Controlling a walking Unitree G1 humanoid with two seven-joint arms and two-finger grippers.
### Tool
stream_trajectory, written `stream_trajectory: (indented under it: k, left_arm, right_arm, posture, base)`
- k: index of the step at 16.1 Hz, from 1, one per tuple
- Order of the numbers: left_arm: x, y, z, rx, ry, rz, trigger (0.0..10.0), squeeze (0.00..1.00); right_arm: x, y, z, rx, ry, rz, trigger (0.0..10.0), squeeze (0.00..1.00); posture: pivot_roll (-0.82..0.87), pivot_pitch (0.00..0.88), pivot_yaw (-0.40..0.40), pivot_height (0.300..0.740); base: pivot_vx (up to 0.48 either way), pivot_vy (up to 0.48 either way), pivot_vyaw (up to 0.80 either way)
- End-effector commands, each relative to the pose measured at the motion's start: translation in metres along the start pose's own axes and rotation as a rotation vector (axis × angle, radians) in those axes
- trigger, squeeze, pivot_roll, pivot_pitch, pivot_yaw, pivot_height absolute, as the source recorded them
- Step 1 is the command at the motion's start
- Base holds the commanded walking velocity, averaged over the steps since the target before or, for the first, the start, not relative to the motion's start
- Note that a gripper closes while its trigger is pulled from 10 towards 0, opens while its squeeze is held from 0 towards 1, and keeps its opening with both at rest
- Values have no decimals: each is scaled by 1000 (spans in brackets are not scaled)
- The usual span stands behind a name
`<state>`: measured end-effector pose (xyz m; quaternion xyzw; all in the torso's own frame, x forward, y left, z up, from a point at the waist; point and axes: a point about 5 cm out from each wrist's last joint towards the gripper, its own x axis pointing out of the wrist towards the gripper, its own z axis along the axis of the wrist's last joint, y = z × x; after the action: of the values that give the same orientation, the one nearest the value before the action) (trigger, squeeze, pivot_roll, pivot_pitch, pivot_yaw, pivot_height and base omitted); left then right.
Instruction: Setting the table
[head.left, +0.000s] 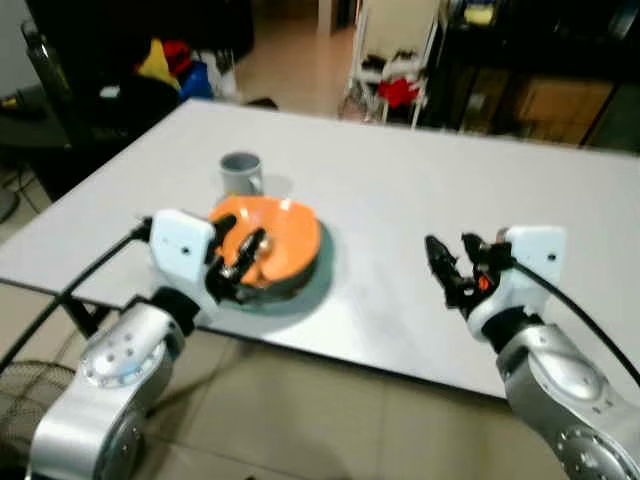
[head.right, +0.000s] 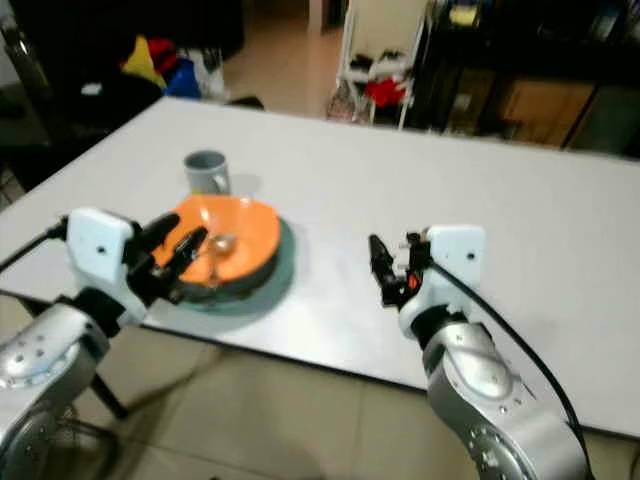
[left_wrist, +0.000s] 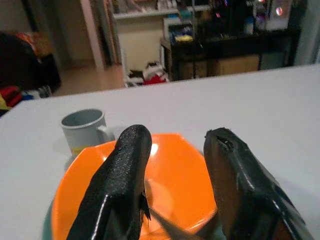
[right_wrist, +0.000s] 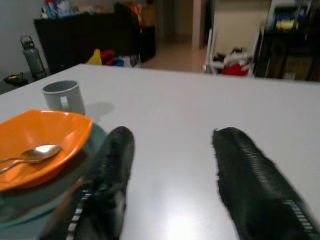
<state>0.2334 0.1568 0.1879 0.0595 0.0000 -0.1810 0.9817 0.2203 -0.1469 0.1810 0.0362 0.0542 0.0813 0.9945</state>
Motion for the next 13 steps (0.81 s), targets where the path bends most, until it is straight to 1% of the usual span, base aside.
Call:
stream_trajectory:
  k: [1,4,6,7,9,12,13]
  left_arm:
    - [2,2,7,9,-33,8,10000,0]
    - [7,10,18,5,-81,57,10000,0]
    - [7,9,18,-4,-80,57,10000,0]
    - [6,4,13,-7,-62,36,10000,0]
    - [4,-3,6,-17,-42,33,10000,0]
    - [2,-4,-1,-2,-9,50,10000,0]
    - [1,-5,-3,19,6,50,10000,0]
  right_arm:
    - [-1,-2,2,-34,-19,-2,10000,1000]
    - [-2,2,7,-27,-58,31,10000,1000]
    - [-2,5,8,-24,-67,55,10000,1000]
    - [-2,4,9,-41,-75,48,10000,1000]
    - [-3,1,10,-13,-81,19,10000,1000]
    - [-4,-2,9,7,-72,20,10000,1000]
    - [-5,-4,7,3,-67,29,10000,1000]
  posture:
    - [92,0,41,740]
    - [90,0,47,740]
    - [90,0,50,740]
    - [90,0,50,740]
    - [94,0,48,740]
    - [99,0,44,740]
    - [105,0,40,740]
  base:
    - [0,0,800]
    - [0,0,800]
    - [0,0,800]
    - [0,0,800]
    - [0,0,800]
    - [0,0,800]
    - [0,0,800]
